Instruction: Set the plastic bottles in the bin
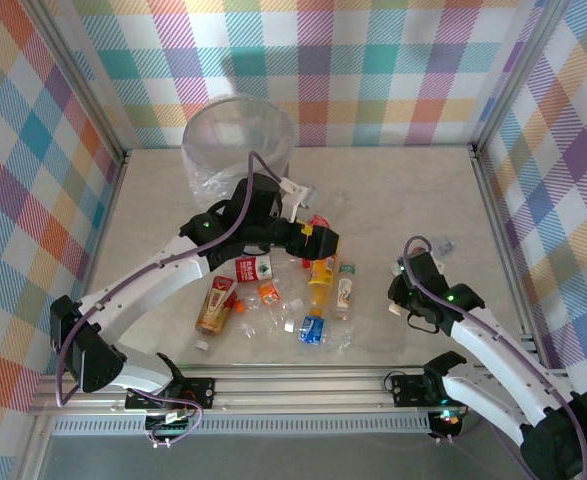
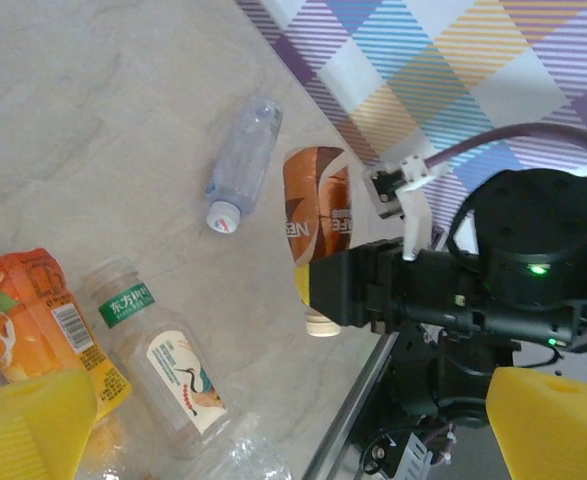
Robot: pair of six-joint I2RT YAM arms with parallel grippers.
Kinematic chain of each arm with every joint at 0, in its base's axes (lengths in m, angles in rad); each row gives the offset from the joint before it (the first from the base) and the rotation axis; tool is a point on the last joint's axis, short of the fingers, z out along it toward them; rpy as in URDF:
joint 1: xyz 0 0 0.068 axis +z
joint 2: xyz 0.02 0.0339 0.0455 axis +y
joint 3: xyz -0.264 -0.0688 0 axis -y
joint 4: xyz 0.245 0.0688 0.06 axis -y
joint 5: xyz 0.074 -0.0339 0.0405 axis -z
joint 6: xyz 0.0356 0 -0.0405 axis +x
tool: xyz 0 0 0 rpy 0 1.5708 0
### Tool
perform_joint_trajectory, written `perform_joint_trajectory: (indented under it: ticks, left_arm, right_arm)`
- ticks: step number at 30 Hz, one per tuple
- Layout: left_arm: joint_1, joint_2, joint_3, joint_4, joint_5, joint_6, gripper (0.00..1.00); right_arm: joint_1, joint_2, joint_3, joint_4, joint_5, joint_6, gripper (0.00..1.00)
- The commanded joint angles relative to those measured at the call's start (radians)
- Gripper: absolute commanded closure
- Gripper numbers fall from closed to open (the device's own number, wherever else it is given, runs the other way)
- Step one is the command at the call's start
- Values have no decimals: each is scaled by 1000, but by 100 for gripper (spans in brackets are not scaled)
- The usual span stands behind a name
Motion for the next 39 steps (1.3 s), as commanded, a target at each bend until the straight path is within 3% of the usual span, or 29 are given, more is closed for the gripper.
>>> perform_joint_trajectory:
  ticks: [1,6,10,22,39]
  left_arm:
    - [-13,12,35,1,-41,-38,0]
    - [-10,62,50,30,-16,-76,0]
    - [-9,101,51,84,15,-125,1]
    - [-4,174,38,302,54,-278,9]
    - [-4,229,35,373,102,-321,15]
  right_arm:
    - [-5,-20,55,67,-83,-137,62]
    - [8,-8,104,175,-239,-239,61]
    - [53,19,159,210,-291,-283,61]
    - [190,92,267,237,-276,-305,60]
    - [227,97,297,242,-325,-336,61]
